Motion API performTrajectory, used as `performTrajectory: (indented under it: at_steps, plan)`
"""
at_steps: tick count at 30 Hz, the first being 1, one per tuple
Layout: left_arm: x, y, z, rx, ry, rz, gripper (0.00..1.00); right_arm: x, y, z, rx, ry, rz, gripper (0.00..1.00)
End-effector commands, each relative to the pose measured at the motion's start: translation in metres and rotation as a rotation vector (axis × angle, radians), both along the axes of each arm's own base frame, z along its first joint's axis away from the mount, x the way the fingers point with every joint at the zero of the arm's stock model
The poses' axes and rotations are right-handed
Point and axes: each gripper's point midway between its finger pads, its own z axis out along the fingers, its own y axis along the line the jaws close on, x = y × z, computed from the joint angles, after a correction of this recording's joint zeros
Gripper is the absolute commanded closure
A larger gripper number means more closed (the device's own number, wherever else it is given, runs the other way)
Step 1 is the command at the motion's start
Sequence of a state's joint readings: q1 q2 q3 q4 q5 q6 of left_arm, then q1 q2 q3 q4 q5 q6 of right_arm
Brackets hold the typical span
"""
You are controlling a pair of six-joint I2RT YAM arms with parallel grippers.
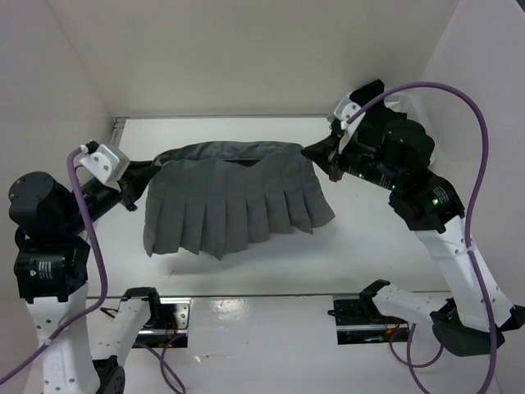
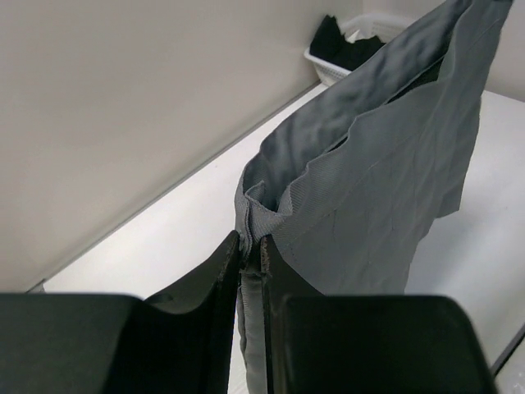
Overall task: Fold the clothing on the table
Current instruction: Flatten the skirt out
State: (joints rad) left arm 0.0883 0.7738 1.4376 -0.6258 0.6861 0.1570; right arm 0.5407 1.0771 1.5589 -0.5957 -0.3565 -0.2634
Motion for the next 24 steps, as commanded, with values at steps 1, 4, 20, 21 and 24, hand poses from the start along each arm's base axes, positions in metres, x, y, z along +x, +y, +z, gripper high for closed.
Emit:
performTrajectory:
  at_steps: [1, 4, 20, 21, 24]
  plan:
    - [-0.012, -0.01, 0.0, 0.027, -0.025, -0.076, 1.0, -0.028, 0.006, -0.005, -0.021, -0.004, 0.134, 1.0]
    - [-0.02, -0.018, -0.008, 0.041, -0.015, -0.137, 1.0, -0.041, 0.008, -0.007, -0.038, -0.009, 0.198, 1.0]
    - [0.104, 0.004, -0.082, 0.025, 0.197, -0.064, 1.0, 0.072, 0.014, -0.113, -0.173, 0.086, -0.034, 1.0]
    - [0.113, 0.004, -0.078, 0.016, 0.2, -0.063, 1.0, 0.093, 0.005, -0.121, -0.175, 0.114, -0.058, 1.0]
    - [0.154, 0.013, -0.084, 0.004, 0.235, -0.023, 1.0, 0.139, -0.02, -0.125, -0.172, 0.118, -0.145, 1.0]
